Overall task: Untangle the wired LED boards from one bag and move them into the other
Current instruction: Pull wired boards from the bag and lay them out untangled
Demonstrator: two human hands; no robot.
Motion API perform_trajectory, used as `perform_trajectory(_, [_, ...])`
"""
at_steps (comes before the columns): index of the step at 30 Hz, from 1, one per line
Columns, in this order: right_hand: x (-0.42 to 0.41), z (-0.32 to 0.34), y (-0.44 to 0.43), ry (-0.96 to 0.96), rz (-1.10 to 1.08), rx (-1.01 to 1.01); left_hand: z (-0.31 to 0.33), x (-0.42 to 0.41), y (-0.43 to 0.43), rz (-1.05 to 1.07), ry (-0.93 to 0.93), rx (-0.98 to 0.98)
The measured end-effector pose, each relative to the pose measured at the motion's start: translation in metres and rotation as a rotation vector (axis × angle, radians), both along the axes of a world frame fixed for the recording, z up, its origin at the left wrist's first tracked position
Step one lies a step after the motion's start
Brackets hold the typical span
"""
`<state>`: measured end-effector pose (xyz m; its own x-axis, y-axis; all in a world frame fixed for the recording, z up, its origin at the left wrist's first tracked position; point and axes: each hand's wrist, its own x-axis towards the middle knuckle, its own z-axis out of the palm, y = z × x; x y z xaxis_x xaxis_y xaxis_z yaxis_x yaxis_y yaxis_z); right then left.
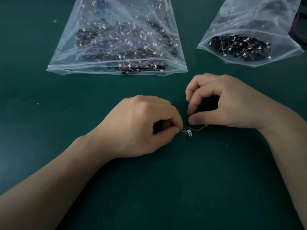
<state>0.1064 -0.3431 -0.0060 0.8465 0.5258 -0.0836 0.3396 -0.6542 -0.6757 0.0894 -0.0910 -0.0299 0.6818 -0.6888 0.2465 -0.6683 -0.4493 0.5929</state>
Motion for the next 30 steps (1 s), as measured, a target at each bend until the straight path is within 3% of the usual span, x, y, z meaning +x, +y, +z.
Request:
perform_trajectory(7, [-0.0004,0.0013,0.0014,0.039,0.054,-0.024,-0.0012,-0.0071,-0.0081,-0.059,-0.115,0.057])
perform_trajectory(17, [0.0009,0.0007,0.0,0.048,0.104,-0.066,0.0034,-0.0044,-0.0068,0.085,-0.045,0.045])
perform_trajectory(20, [0.0006,0.0006,-0.0009,0.048,0.11,-0.073,0.002,-0.0056,-0.0078,0.065,-0.065,0.13])
perform_trajectory(30, [-0.0021,0.0012,0.0029,0.05,0.094,-0.077,0.0032,-0.0052,-0.0067,-0.052,0.002,0.115])
